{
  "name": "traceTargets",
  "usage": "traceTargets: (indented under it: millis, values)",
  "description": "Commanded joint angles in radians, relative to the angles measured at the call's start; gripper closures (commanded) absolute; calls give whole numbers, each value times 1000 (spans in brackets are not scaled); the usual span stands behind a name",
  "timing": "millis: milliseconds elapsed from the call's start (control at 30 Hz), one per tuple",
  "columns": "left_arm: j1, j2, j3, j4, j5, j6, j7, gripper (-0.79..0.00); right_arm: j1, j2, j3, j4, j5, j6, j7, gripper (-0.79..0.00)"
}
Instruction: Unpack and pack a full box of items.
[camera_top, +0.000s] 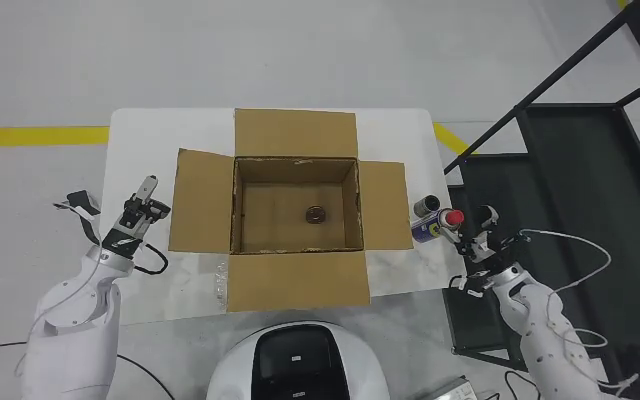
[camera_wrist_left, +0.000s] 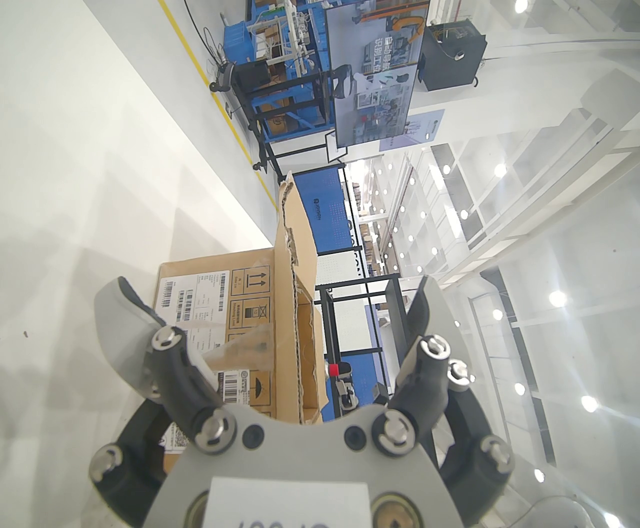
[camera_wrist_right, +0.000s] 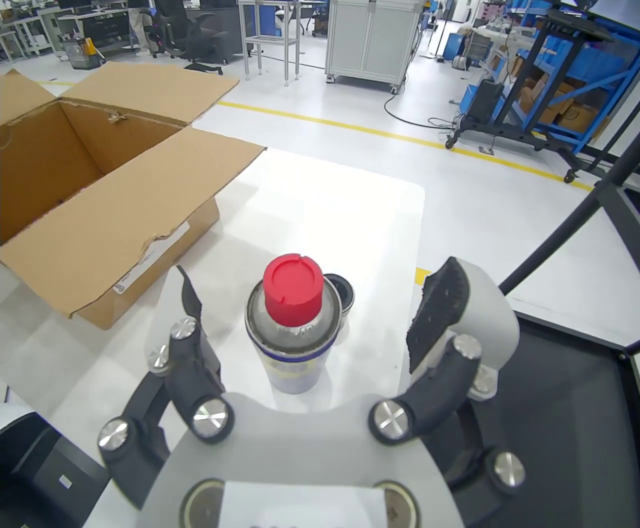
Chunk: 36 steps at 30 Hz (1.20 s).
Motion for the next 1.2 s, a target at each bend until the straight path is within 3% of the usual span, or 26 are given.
traceTargets:
  millis: [0,367,1033,1100,1133,1167]
  values:
    - [0,0,0,0,0,0,0,-785,1,0,-11,11,-15,-5,-3,-785]
    - [0,0,0,0,0,0,0,-785,52,-9,-77,120,-39,6,-15,-785]
    - [0,0,0,0,0,0,0,-785,244,-28,-196,375,-32,-45,-31,-785]
    - [0,0,0,0,0,0,0,-785,256,-30,-207,388,-37,-51,-40,-563]
    - [0,0,0,0,0,0,0,-785,262,-31,-211,395,-38,-55,-45,-302]
    - [0,0,0,0,0,0,0,-785,268,-31,-215,404,-39,-55,-47,-212]
